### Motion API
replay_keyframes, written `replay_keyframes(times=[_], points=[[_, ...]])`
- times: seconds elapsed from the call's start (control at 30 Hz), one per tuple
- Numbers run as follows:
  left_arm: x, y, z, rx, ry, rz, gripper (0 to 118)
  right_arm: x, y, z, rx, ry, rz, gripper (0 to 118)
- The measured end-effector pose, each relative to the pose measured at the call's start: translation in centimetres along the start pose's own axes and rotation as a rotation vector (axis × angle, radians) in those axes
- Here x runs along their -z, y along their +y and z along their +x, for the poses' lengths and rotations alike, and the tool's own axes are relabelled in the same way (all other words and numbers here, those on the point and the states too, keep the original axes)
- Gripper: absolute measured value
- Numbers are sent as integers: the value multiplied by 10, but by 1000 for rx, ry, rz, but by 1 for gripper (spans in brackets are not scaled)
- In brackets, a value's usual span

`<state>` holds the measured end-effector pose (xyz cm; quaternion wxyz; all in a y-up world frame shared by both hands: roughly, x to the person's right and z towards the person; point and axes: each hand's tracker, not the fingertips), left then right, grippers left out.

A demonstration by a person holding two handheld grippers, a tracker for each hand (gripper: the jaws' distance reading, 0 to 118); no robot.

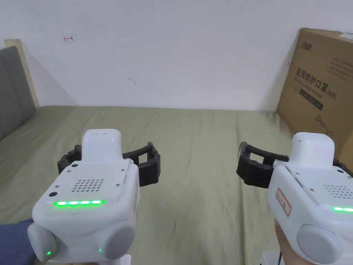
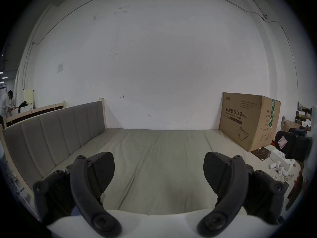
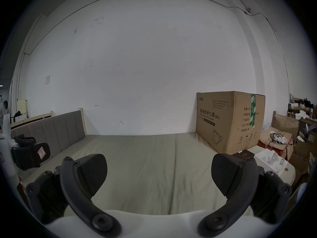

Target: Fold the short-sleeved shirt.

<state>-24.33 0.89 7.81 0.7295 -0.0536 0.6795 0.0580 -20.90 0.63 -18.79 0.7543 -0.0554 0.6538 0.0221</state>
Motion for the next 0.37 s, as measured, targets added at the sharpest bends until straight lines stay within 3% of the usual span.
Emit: replay_keyframes(times=[0.2,0.37], points=[[6,1,4,-46,28,-41,108,3,-4,0,0,-1,-13,118],[6,0,-6,-122,-49,-25,108,4,-6,-1,-13,7,-19,118]])
